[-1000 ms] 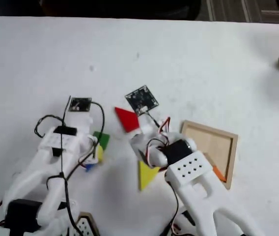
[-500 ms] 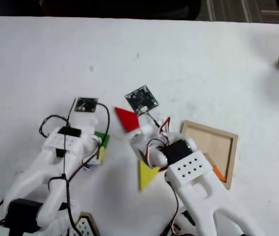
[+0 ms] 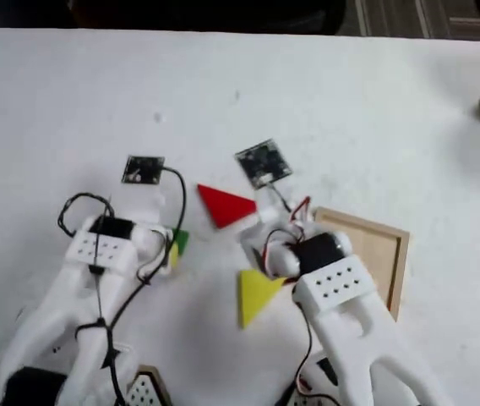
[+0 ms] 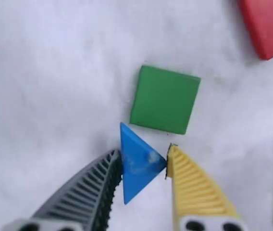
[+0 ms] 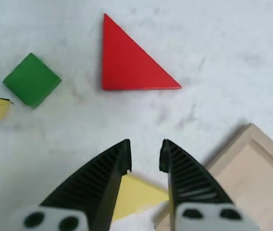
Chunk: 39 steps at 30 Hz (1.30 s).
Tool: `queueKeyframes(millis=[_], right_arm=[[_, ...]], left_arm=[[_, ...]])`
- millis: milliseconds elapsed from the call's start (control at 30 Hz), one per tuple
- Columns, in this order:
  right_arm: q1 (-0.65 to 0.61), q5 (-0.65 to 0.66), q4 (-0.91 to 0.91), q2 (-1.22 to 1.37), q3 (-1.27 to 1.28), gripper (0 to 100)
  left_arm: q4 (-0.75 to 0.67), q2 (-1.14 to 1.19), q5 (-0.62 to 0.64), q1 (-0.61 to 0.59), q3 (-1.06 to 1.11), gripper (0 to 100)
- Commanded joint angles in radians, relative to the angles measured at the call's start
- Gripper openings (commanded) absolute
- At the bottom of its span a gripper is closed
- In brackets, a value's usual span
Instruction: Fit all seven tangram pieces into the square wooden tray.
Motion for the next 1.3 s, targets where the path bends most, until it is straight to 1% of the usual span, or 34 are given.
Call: queueKeyframes(millis=[0, 67, 200, 333, 433, 567, 633, 733, 767, 833, 933, 1067, 1267], right_arm=[[0.136, 0.021, 0.036, -0.044, -0.052, 10.1], [0.268, 0.057, 0.071, -0.044, -0.066, 10.1], [0.605, 0.144, 0.104, -0.044, -0.081, 10.1], [0.901, 0.229, 0.096, -0.033, -0.058, 10.1], [1.070, 0.308, 0.027, -0.035, -0.005, 10.1], [1.228, 0.356, -0.171, -0.033, 0.109, 10.1], [1.296, 0.361, -0.260, -0.033, 0.152, 10.1], [1.380, 0.362, -0.341, -0.033, 0.189, 10.1], [1.402, 0.362, -0.355, -0.033, 0.195, 10.1], [1.434, 0.362, -0.367, -0.033, 0.201, 10.1], [1.465, 0.397, -0.369, -0.033, 0.204, 10.1], [1.498, 0.422, -0.369, -0.033, 0.206, 10.1], [1.495, 0.425, -0.371, -0.033, 0.230, 10.1]], left_arm=[[0.006, -0.087, -0.012, 0.033, -0.061, 14], [-0.017, -0.102, -0.021, 0.073, -0.078, 14], [-0.060, -0.102, -0.140, 0.199, -0.144, 14], [-0.058, -0.093, -0.147, 0.335, -0.267, 14], [-0.058, -0.015, -0.152, 0.443, -0.385, 14], [-0.057, 0.213, -0.152, 0.536, -0.589, 14], [-0.057, 0.349, -0.153, 0.559, -0.707, 14], [-0.058, 0.555, -0.155, 0.595, -0.902, 14], [-0.058, 0.618, -0.166, 0.604, -0.971, 14], [-0.055, 0.742, -0.227, 0.631, -1.096, 14], [-0.005, 0.898, -0.293, 0.674, -1.264, 14], [0.069, 1.053, -0.319, 0.725, -1.433, 14], [0.055, 1.214, -0.319, 0.746, -1.585, 14]])
